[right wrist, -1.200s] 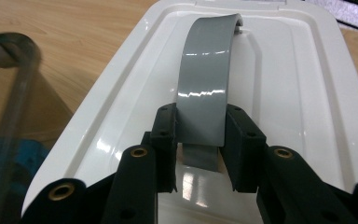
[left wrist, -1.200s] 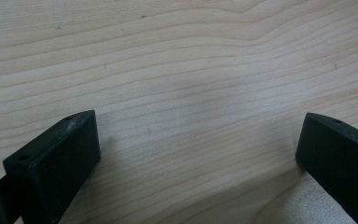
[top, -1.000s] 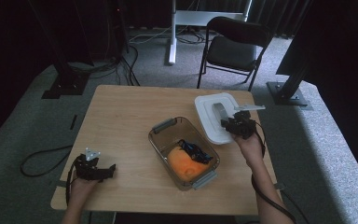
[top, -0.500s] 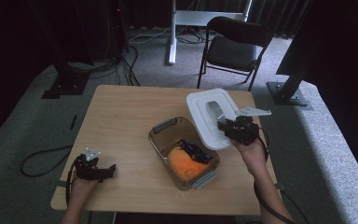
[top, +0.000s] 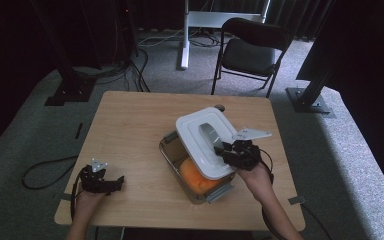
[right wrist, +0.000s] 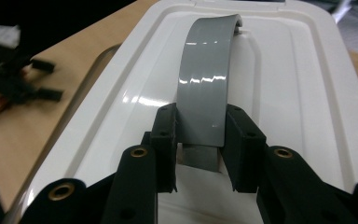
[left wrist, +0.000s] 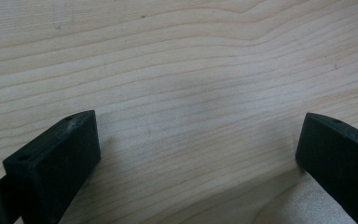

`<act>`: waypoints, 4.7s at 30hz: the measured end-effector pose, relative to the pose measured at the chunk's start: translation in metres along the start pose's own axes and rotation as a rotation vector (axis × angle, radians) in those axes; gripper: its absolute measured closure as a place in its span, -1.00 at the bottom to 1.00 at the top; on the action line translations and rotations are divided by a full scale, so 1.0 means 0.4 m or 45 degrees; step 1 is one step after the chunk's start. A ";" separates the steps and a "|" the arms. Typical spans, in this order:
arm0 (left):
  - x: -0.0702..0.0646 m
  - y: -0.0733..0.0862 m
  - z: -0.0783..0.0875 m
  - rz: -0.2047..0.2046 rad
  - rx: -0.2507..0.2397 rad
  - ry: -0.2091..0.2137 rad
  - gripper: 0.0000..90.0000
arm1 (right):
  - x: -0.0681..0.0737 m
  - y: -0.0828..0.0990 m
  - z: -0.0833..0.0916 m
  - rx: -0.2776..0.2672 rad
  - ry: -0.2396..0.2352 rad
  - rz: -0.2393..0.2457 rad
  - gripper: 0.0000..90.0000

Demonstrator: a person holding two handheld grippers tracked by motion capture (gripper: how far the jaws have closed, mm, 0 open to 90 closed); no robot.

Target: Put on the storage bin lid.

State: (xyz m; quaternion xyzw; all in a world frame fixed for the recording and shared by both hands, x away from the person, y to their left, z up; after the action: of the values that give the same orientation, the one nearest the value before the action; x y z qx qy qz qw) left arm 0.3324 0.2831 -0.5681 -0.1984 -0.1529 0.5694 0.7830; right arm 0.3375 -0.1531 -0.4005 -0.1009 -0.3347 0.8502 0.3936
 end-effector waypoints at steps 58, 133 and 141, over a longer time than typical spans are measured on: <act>-0.041 -0.014 0.013 -0.004 -0.029 -0.031 -1.00 | -0.039 0.037 0.000 -0.083 -0.060 0.019 -0.70; -0.352 -0.251 -0.008 -0.316 -0.106 0.080 -1.00 | -0.156 0.251 -0.206 0.030 -0.306 -0.052 -0.57; -0.334 -0.243 -0.006 -0.314 -0.136 0.119 -1.00 | -0.171 0.244 -0.194 -0.026 -0.133 -0.072 -0.69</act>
State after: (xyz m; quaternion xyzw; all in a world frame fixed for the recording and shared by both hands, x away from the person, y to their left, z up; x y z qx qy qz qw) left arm 0.3736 0.1289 -0.5248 -0.2459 -0.1695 0.4500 0.8416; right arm 0.3584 -0.2110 -0.5286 -0.0511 -0.3662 0.8394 0.3982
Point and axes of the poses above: each handheld gripper's, and its own axes: z roughly backward along the jaws, y roughly out of its underside, x roughly to its left, the point moved 3 cm from there along -z, roughly forward along the jaws, and after that the axes turned 14 degrees about x, right-handed, at the moved point
